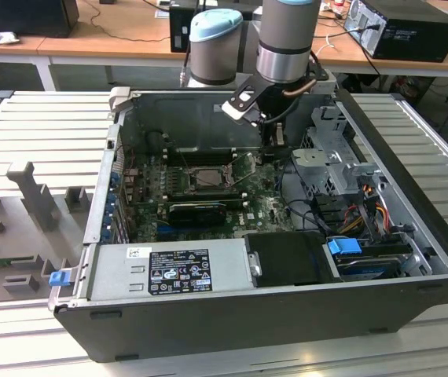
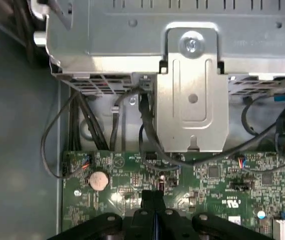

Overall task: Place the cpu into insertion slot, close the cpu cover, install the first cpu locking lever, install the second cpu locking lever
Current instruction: 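Close the cpu cover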

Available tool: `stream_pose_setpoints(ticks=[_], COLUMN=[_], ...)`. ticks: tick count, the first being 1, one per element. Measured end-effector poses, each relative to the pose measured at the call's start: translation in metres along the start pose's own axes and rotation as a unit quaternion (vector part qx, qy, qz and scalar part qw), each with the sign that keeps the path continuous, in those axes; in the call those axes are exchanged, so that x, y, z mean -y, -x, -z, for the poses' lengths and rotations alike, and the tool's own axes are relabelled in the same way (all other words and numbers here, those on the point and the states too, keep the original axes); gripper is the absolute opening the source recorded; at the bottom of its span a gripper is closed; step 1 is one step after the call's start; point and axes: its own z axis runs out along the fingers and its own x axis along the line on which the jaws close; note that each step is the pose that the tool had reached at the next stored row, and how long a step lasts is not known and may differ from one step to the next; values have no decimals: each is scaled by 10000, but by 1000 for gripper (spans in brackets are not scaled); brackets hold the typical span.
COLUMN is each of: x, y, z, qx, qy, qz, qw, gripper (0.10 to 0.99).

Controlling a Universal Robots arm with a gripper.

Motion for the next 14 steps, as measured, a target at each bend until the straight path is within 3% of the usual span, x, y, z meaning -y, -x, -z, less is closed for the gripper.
stream_pose_setpoints(ticks=[11, 14], x=[257, 411], y=[-1, 0], z=[-10, -2], qx=[-9, -9], qy=[-30, -30], qz=[24, 24], qw=[10000, 10000], gripper=[106, 106])
